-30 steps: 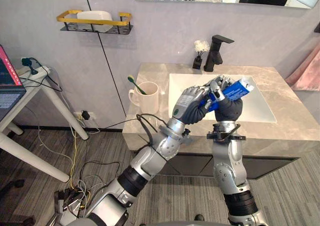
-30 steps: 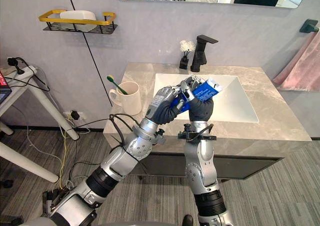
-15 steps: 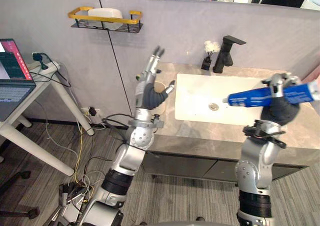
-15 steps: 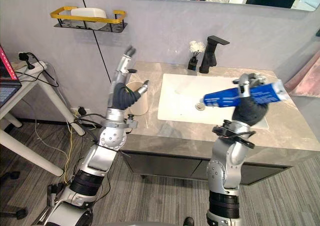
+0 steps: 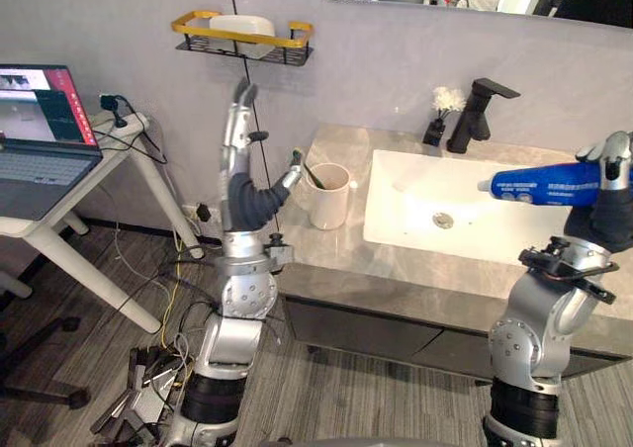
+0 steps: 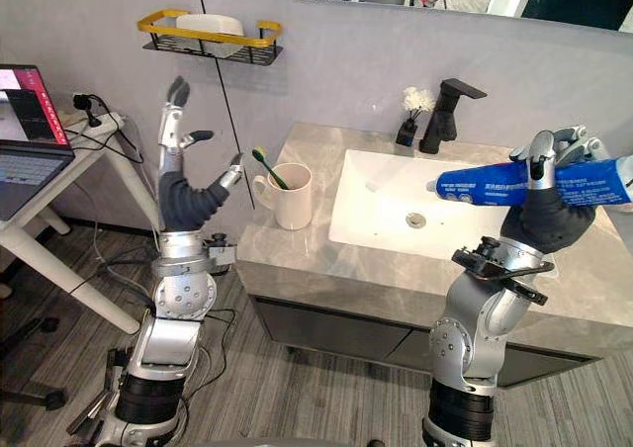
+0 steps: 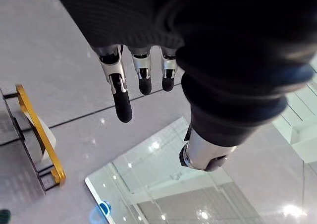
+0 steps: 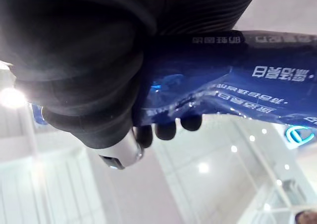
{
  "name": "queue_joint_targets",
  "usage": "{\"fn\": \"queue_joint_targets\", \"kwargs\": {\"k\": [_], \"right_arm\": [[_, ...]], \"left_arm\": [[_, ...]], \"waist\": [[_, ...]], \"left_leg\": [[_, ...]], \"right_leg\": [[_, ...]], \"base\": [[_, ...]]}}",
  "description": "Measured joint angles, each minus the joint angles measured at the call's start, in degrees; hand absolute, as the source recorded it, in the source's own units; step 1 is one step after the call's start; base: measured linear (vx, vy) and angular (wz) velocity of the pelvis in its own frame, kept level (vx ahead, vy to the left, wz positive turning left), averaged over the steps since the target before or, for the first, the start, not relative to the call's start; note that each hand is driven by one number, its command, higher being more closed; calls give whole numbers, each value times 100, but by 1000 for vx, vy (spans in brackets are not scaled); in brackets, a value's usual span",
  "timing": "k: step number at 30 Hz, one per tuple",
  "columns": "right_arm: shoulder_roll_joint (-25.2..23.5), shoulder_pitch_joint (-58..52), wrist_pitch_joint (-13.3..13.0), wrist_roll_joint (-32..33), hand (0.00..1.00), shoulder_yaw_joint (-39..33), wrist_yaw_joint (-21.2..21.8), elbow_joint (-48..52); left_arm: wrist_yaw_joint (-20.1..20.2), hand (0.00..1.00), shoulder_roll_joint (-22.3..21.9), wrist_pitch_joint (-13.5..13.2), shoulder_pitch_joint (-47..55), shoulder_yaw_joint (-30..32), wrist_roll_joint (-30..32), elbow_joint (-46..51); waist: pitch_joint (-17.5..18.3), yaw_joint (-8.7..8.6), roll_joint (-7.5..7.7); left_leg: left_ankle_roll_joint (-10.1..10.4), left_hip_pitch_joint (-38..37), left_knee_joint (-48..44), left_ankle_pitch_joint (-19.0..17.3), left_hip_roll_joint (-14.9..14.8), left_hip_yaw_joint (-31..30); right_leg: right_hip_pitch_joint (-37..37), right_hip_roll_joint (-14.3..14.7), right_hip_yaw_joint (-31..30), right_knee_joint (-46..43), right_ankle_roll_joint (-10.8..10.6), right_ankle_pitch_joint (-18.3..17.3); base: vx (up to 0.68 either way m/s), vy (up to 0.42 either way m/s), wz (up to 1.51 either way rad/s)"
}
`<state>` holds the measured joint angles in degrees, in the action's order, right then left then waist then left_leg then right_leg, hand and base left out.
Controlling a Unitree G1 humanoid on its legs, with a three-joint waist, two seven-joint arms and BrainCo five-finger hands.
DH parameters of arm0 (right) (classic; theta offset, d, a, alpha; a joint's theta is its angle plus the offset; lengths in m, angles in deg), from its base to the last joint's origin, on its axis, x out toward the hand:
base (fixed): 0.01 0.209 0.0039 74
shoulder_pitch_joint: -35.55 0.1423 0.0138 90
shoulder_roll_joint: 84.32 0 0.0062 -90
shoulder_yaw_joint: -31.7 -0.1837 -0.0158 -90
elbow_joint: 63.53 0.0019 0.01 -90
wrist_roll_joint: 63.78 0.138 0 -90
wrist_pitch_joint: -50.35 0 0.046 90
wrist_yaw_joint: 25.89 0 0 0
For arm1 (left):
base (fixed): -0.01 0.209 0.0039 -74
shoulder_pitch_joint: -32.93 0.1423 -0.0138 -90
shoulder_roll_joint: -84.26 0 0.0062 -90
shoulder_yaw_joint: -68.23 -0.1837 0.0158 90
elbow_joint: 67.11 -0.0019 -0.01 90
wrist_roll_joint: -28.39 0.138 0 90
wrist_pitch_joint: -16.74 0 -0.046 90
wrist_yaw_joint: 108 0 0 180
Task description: Organize washtable
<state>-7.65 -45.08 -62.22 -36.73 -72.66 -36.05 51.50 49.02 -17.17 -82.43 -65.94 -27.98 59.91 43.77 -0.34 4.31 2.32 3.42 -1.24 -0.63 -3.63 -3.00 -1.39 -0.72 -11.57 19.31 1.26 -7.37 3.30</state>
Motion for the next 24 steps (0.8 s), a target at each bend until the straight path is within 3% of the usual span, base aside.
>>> {"fn": "queue_joint_targets", "kwargs": {"k": [2,7,12,16,24], "right_arm": [[133,217,-2,13,100,-32,-26,-12],[776,1230,-133,293,100,-110,-198,-585],[1606,2208,-107,618,100,-184,-440,-1636],[1748,2586,-101,936,100,-156,-491,-1826],[2013,2704,-53,1127,100,-123,-539,-2056]], "left_arm": [[0,0,-49,-13,160,47,-11,156],[46,0,-259,-29,899,52,-190,330],[389,0,-213,-100,1990,-389,-512,196],[893,0,-146,-136,2480,-614,-738,-568],[1298,0,20,7,2623,-97,-822,-1846]], "waist": [[-2,20,6],[-17,294,111],[-69,607,469],[-103,782,707],[-250,815,1142]], "left_leg": [[1,64,-28,1,15,-57],[22,199,-40,25,25,-343],[68,462,-44,141,18,-760],[78,667,-132,144,26,-944],[117,961,-191,175,24,-965]], "right_leg": [[5,-17,72,2,-1,0],[-12,-15,292,9,-1,0],[0,9,621,21,-1,0],[43,15,775,20,-1,0],[308,30,768,25,-1,-1]], "base": [[11,-1,16],[6,-17,27],[9,-20,43],[4,-5,27],[-9,-3,0]]}}
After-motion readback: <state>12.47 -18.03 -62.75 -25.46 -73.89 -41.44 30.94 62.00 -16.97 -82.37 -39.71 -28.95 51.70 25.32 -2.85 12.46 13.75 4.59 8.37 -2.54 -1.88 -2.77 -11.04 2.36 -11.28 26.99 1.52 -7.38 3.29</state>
